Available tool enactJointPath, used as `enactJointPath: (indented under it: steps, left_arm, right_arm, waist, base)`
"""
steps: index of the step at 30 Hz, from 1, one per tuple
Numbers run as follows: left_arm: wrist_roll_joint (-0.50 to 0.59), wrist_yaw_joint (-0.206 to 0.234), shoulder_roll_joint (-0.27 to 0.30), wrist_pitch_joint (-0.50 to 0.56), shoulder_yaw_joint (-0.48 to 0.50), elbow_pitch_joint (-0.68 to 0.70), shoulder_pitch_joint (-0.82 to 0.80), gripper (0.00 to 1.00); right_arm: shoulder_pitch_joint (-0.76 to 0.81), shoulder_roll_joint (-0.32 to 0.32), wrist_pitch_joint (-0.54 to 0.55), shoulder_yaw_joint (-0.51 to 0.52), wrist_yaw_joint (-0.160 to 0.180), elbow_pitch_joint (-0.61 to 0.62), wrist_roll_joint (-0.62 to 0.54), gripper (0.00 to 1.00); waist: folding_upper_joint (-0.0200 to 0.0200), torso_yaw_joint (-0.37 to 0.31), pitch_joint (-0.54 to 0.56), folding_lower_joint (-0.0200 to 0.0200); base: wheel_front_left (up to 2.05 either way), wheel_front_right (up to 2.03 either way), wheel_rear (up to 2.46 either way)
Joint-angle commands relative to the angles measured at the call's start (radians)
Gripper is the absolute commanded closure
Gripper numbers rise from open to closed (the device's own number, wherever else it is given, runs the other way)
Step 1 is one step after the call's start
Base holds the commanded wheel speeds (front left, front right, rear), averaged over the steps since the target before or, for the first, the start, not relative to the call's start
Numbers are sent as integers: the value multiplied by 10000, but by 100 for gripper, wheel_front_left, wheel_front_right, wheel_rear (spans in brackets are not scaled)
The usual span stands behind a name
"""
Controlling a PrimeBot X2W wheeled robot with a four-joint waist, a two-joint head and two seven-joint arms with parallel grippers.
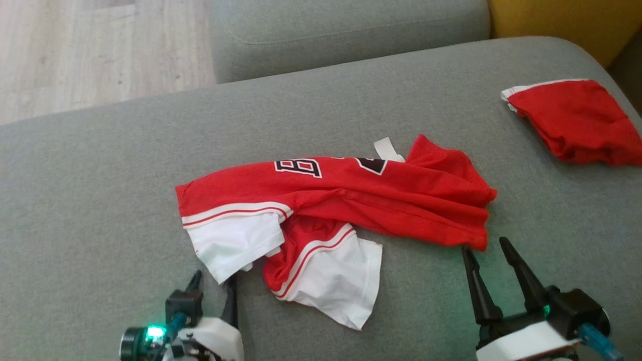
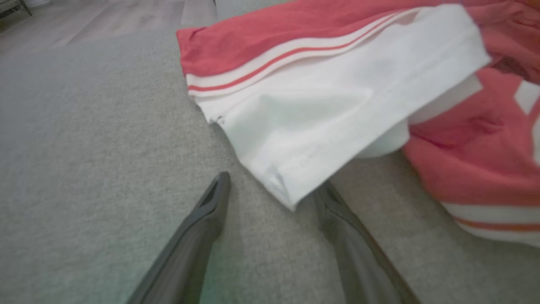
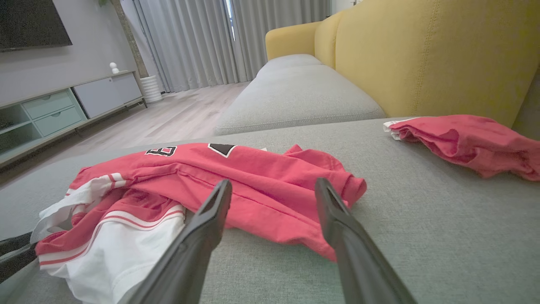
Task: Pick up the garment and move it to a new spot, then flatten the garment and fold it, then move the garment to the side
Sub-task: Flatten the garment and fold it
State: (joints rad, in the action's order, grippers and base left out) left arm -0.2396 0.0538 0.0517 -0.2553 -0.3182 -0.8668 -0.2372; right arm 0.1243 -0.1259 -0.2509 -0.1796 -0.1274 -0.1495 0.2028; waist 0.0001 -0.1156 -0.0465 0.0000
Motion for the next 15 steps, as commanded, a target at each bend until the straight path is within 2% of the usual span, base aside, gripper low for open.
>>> enactJointPath:
  steps: [1,3,4,5,6,15]
  left_arm:
    - [-64,83,45,-55,372,80,-353,0]
    - [-57,144,34,-59,405,105,-434,0]
    - [-24,181,31,-60,422,202,-452,51]
    - [34,208,29,-61,433,323,-446,80]
    - [75,212,28,-61,444,394,-416,100]
    - [463,216,87,-63,552,1259,34,100]
  right_arm:
    - [-515,-180,-109,-197,-33,295,37,0]
    - [-525,-192,-109,-178,-33,308,36,0]
    - [-526,-195,-109,-167,-33,315,34,0]
    - [-526,-197,-109,-157,-33,319,31,0]
    - [-522,-198,-109,-147,-33,321,26,0]
    - [-339,-107,-109,74,-33,162,-34,0]
  waist:
    - [-1,-59,-62,0]
    - [-1,-92,-101,0]
    - [-1,-102,-118,0]
    - [-1,-109,-130,0]
    - [-1,-108,-134,0]
    - [-1,155,16,0]
  base:
    - [0,0,0]
    - [0,0,0]
    - [0,0,0]
    - [0,0,0]
    - [0,0,0]
    - [0,0,0]
